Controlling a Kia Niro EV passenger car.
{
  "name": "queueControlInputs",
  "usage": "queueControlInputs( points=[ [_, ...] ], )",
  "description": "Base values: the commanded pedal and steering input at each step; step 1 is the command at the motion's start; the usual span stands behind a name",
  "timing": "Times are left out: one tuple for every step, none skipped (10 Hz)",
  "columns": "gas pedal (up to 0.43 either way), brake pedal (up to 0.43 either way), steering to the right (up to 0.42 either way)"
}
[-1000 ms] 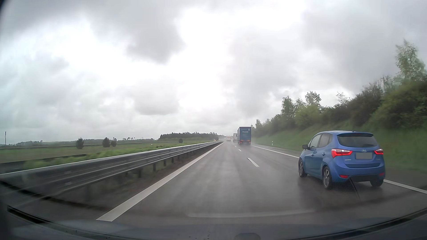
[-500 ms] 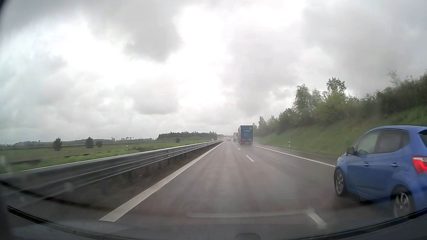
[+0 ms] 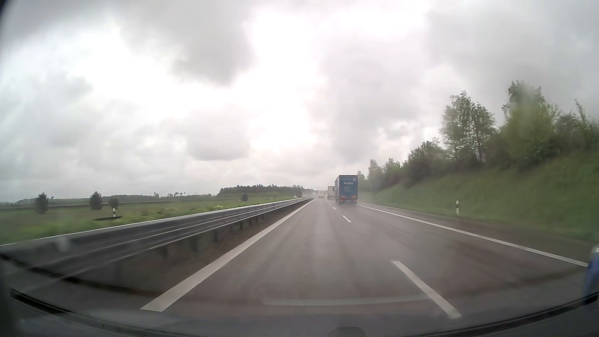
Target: Follow the waypoints while adhering to traffic rules and regulations
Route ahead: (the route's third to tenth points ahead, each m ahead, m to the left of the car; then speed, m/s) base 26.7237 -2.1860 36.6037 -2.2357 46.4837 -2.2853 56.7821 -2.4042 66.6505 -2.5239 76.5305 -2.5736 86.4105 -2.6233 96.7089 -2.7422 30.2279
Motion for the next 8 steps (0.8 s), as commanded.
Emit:
queueControlInputs(
  points=[
    [0.240, 0.000, -0.001],
    [0.240, 0.000, -0.001],
    [0.240, 0.000, -0.001],
    [0.240, 0.000, -0.001],
    [0.240, 0.000, -0.001],
    [0.240, 0.000, -0.001],
    [0.240, 0.000, -0.001],
    [0.240, 0.000, -0.001]
  ],
)
